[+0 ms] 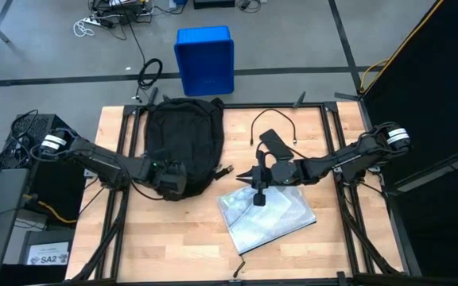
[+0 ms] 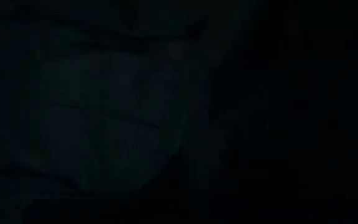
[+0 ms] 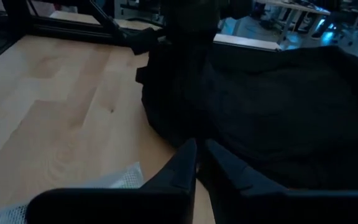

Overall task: Unpack backpack
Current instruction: Put the zip bag into the backpack

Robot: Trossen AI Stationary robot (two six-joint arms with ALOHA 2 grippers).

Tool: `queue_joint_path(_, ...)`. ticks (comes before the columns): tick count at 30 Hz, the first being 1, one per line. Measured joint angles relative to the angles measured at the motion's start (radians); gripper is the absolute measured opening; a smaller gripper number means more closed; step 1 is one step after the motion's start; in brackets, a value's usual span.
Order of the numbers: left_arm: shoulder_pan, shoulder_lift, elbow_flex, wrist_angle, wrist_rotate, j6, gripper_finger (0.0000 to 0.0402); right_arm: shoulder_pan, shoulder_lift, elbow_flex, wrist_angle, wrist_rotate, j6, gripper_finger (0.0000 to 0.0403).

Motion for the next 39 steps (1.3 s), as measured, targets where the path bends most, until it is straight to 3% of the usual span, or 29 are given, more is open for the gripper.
queue_joint_path(6,0.016,-0.001,0.11,0.03,-0.009,0.0,0.0002,0.0,0.0,0.0,0.022,0.0,-0.011,0.0001)
queue_joint_path(11,-0.006,-0.011,0.278,0.028,-0.158,0.088,0.0,0.001,0.0,0.001,0.031,0.014,-0.013,0.0005)
queue_joint_path(19,-0.006,-0.011,0.442,0.032,-0.274,0.233,0.0,0.001,0.0,0.001,0.034,0.039,-0.014,0.0021)
queue_joint_path(28,-0.006,-0.002,0.451,0.099,-0.295,0.288,0.0,0.001,0.0,0.001,0.091,0.041,-0.007,0.005)
queue_joint_path(33,-0.006,0.013,0.451,0.151,-0.292,0.29,0.0,-0.005,0.011,0.002,0.215,0.039,-0.003,0.0047)
queue_joint_path(39,-0.006,0.037,0.451,0.218,-0.281,0.309,0.0,-0.017,0.11,0.009,0.276,0.009,-0.003,0.0038)
